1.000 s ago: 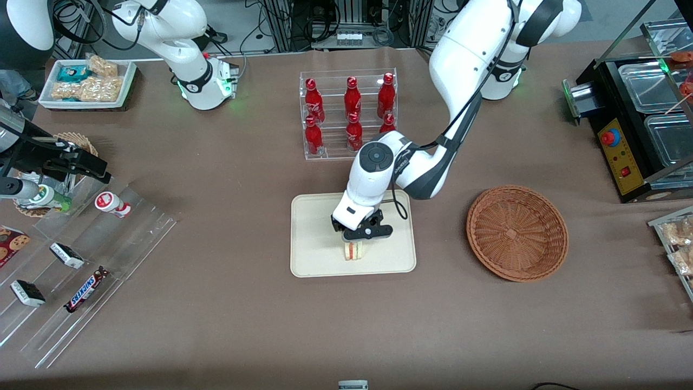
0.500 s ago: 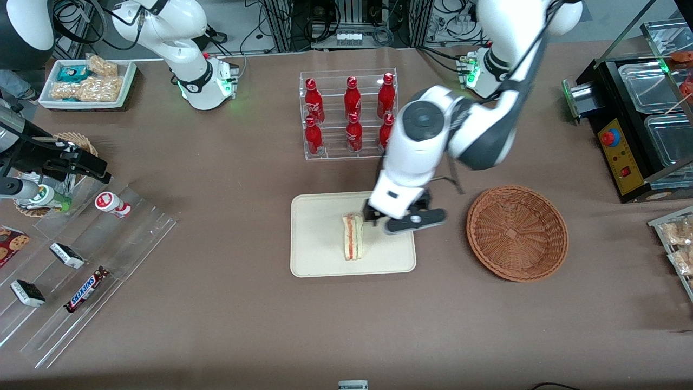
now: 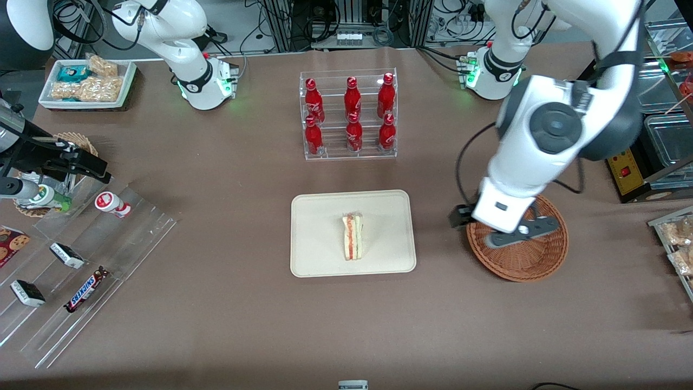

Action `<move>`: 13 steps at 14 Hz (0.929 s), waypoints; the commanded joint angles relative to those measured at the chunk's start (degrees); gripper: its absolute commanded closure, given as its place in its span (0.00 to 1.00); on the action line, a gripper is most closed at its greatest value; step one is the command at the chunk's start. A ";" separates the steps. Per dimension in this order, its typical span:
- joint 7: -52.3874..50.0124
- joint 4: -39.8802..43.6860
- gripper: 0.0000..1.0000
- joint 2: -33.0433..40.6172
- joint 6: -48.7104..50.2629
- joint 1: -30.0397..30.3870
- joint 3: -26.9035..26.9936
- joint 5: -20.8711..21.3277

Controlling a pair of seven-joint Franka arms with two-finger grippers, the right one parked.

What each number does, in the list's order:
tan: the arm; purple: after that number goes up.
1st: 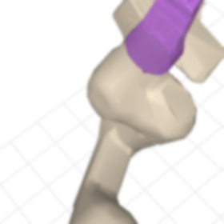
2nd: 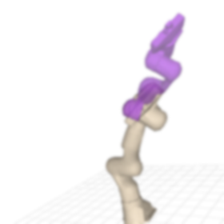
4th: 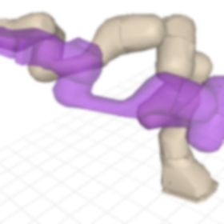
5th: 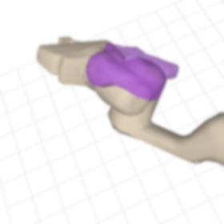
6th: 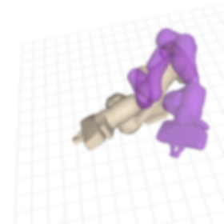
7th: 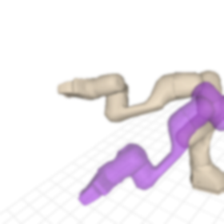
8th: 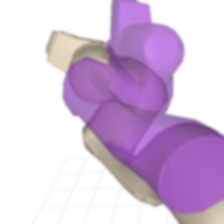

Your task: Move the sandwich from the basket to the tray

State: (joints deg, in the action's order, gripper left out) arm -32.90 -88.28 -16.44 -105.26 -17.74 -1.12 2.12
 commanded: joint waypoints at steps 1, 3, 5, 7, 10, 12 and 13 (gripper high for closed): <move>8.87 -2.60 0.00 4.13 4.44 5.59 -0.72 -0.45; 13.98 -2.69 0.00 5.71 7.52 8.50 -0.72 -0.10; 17.33 -4.44 0.00 8.51 8.67 10.52 -0.72 0.08; 19.88 -7.16 0.00 11.85 8.67 11.15 -0.63 0.26; 24.45 -9.90 0.00 16.78 9.81 11.15 1.38 0.17; 27.17 -9.90 0.00 19.59 12.09 10.88 3.49 -0.53; 29.97 -9.99 0.00 21.08 13.58 10.88 4.28 -0.62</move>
State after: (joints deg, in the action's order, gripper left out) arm -7.42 -96.02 -0.05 -93.68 -6.81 1.53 2.11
